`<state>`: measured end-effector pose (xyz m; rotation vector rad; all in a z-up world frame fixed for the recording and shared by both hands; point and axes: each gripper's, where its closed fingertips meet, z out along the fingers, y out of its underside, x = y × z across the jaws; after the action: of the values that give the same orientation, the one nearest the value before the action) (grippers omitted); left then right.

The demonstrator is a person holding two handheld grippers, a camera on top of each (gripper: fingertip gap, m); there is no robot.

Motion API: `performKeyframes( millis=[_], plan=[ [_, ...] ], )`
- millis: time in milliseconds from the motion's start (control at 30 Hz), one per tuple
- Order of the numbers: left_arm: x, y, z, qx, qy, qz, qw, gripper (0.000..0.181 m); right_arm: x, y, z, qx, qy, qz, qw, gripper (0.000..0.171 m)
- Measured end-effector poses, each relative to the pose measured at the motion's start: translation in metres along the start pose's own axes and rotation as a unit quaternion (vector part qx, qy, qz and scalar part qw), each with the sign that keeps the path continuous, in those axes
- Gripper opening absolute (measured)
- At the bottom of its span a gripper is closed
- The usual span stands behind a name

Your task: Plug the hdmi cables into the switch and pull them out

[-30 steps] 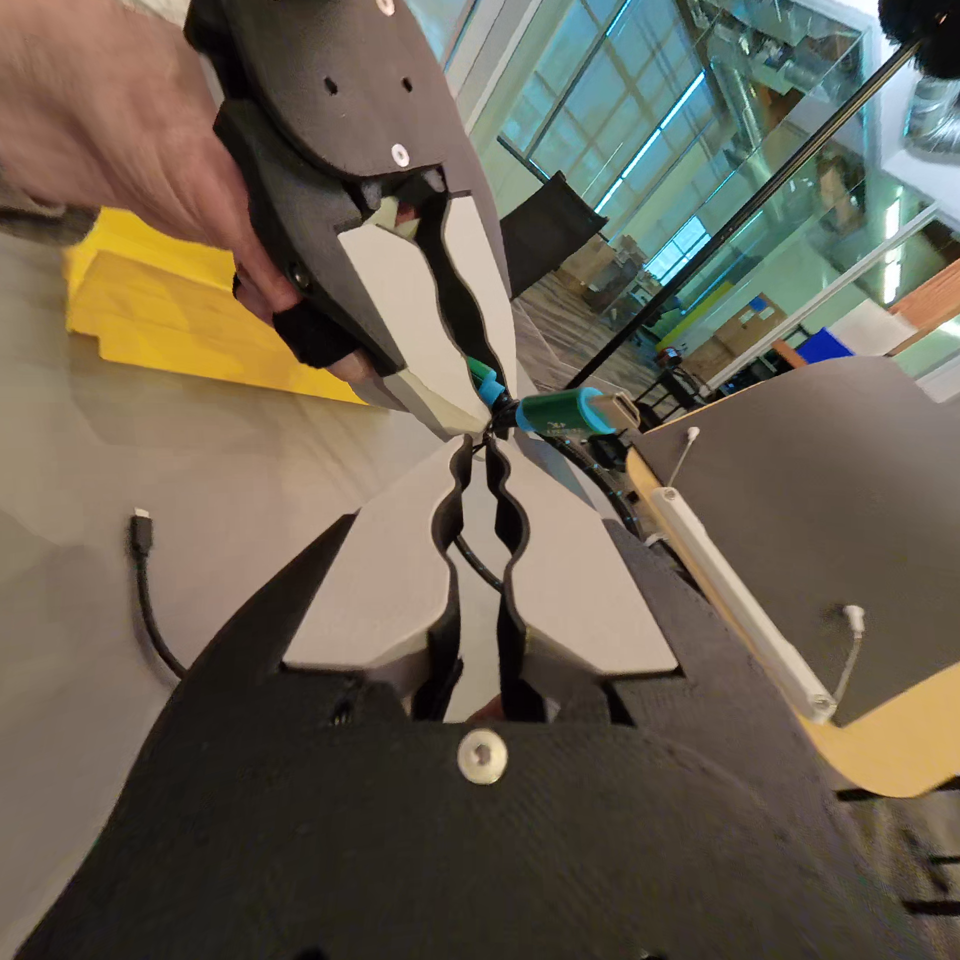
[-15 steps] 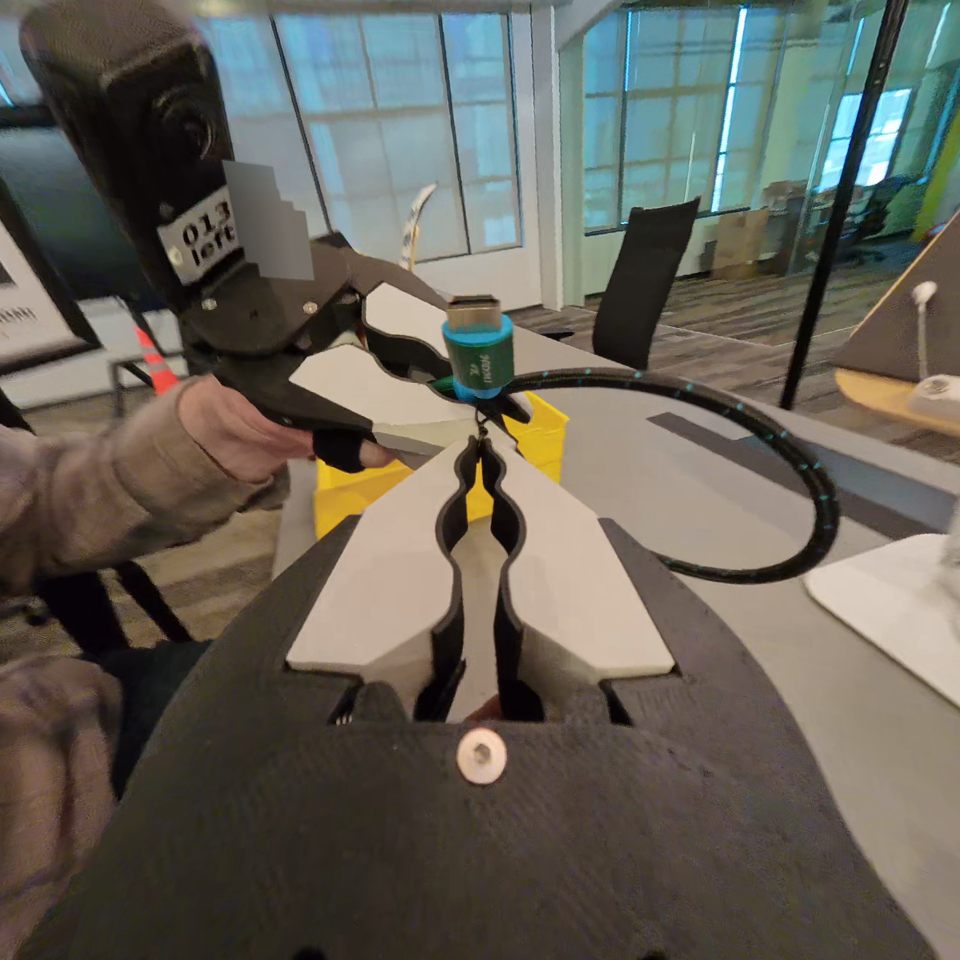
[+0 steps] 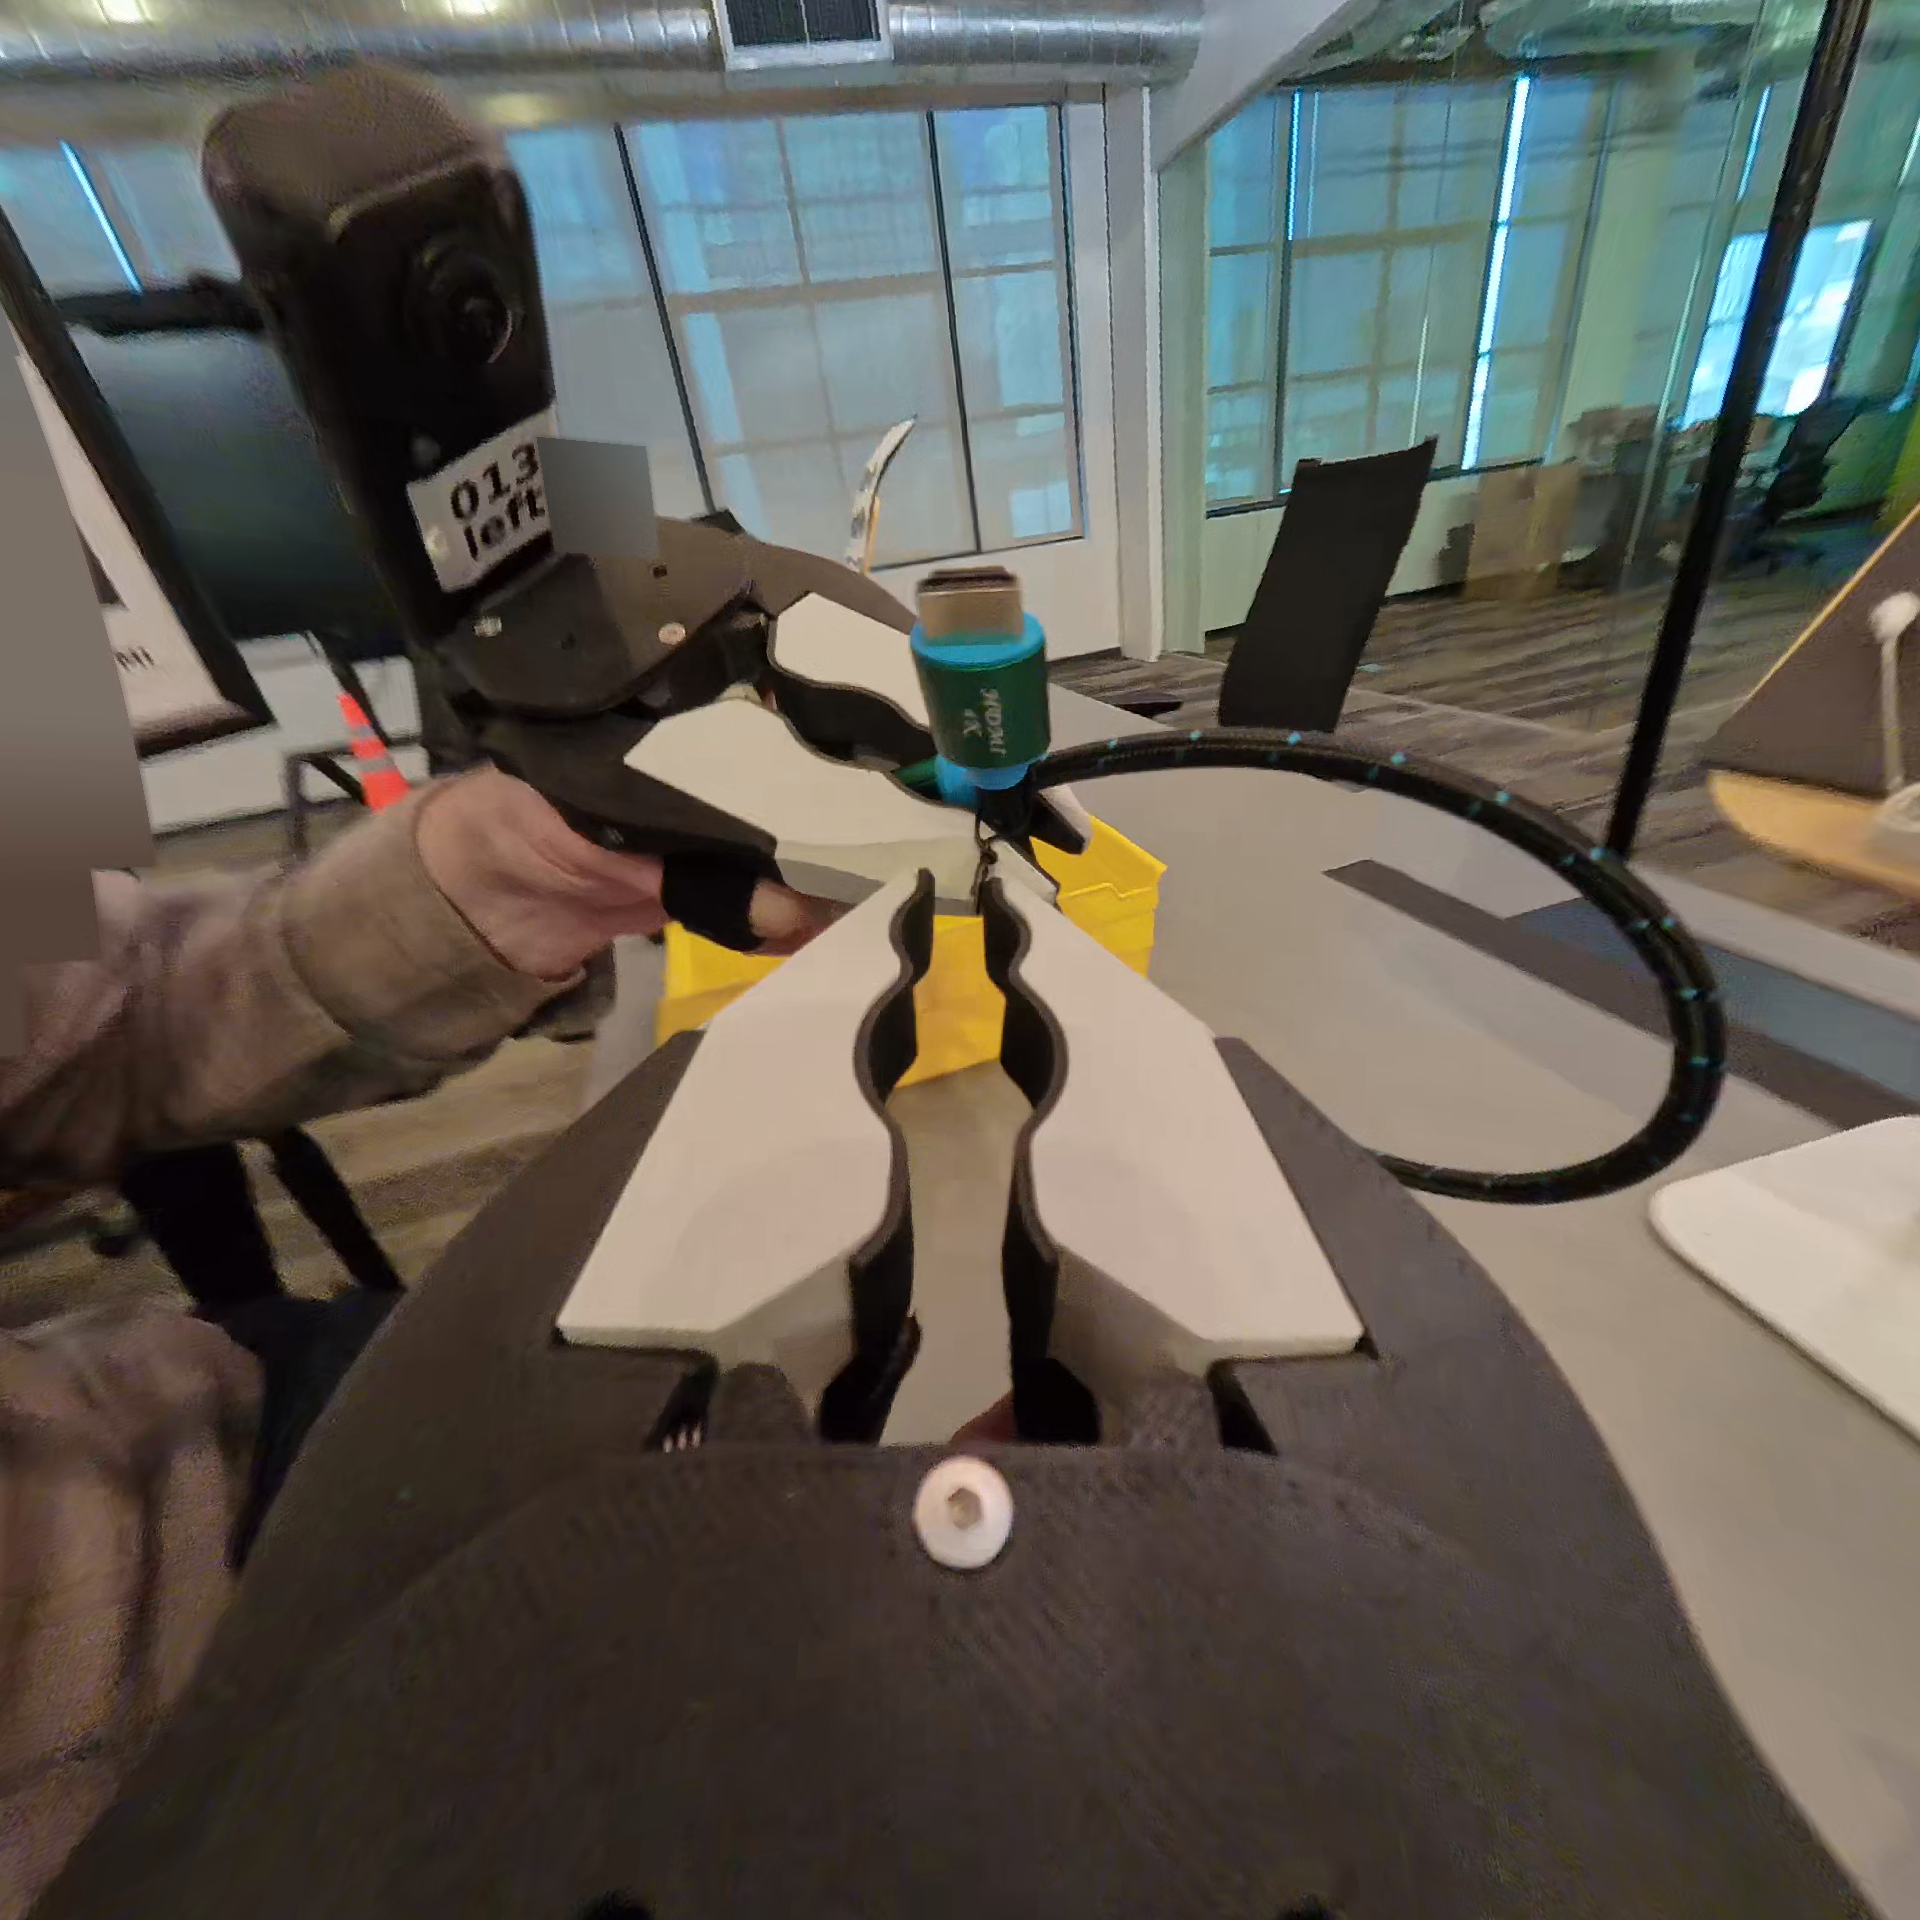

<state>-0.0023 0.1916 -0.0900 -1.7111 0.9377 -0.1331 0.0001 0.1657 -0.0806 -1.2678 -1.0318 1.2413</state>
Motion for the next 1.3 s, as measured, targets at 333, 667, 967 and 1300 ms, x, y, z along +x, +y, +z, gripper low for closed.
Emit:
performKeyframes(
  millis=[333,667,967,1300],
  plan=[
    [0.004,0.003,0.000,-0.010,0.026,-0.022,0.999,0.010,0.006,0.009,-0.007,-0.102,0.125,-0.381,0.910,0.014],
    [0.007,0.008,0.003,-0.026,0.028,-0.016,0.999,0.010,0.001,0.005,-0.002,-0.143,0.174,-0.536,0.813,0.012],
    [0.009,0.007,0.002,-0.028,0.031,-0.015,0.999,0.010,0.002,0.008,0.000,-0.168,0.183,-0.572,0.782,0.008],
    [0.011,0.008,0.002,-0.033,0.035,-0.013,0.999,0.010,0.005,0.007,0.000,-0.170,0.189,-0.571,0.781,0.002]
  ],
)
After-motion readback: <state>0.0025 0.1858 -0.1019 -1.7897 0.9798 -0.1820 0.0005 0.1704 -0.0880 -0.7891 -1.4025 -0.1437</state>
